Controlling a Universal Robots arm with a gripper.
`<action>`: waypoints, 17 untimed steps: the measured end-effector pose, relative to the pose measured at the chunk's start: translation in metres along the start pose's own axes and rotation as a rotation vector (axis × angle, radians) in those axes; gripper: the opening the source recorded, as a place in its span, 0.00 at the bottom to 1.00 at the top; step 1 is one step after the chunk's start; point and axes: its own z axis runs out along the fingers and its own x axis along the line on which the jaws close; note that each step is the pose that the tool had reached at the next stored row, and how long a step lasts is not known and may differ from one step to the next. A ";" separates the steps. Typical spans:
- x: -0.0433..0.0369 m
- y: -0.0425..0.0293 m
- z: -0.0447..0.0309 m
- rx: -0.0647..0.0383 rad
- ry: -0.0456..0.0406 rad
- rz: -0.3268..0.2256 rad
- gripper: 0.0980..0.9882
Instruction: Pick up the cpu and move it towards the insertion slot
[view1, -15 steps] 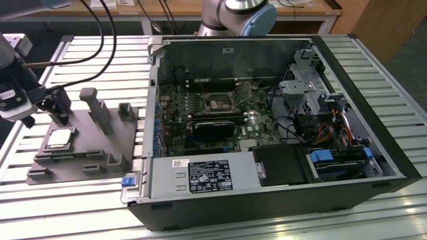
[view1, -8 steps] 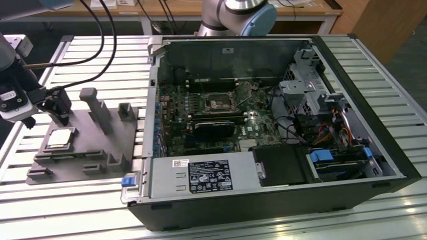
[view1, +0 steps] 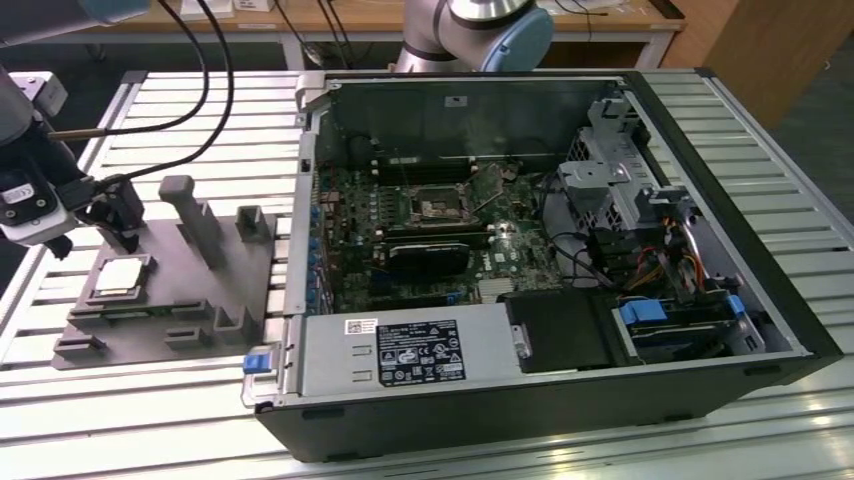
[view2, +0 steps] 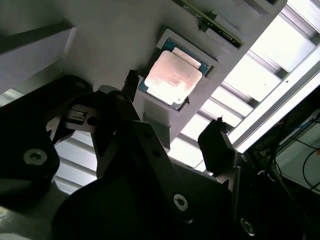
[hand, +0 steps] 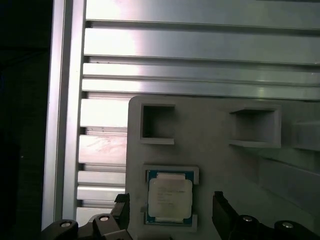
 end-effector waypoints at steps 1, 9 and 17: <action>0.0000 0.0000 0.0003 0.000 0.0002 0.000 0.74; 0.0000 -0.0007 0.0039 0.000 0.0002 0.000 0.74; 0.0001 -0.0025 0.0124 0.001 0.0001 0.000 0.74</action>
